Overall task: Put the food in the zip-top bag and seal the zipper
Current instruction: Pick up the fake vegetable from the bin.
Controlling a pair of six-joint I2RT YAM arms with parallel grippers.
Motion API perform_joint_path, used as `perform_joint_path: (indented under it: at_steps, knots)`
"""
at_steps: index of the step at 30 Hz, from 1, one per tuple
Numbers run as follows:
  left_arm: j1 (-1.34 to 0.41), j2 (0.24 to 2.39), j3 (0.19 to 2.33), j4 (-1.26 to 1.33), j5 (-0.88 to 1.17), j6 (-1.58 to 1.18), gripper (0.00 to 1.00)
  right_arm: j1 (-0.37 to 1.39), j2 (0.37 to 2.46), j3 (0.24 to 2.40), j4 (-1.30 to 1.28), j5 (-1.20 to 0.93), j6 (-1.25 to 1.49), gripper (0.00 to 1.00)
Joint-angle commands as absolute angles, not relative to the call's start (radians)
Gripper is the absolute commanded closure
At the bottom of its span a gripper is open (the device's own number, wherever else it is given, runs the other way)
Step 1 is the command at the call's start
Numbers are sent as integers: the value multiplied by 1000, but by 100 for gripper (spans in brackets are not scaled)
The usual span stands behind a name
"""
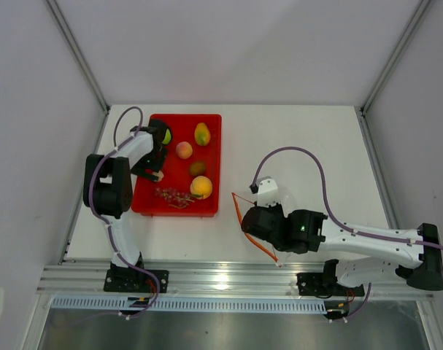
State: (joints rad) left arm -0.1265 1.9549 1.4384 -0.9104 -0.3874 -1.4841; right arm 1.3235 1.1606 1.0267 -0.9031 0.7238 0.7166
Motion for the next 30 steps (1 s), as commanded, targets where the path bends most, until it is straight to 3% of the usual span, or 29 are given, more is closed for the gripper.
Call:
perform_joint_path:
  at_steps: [1, 6, 13, 30]
  knots:
    - [-115, 1954, 1434, -878, -374, -1465, 13, 1319, 1129, 1023, -888, 739, 709, 100]
    - [-115, 1954, 1433, -890, -380, -1460, 14, 1318, 1120, 1020, -884, 747, 709, 100]
    - [-115, 1942, 1410, -893, -383, -1471, 29, 1318, 1114, 1032, -894, 749, 704, 100]
    - [-114, 1908, 1355, -839, -379, -1439, 38, 1313, 1088, 1057, -925, 755, 710, 100]
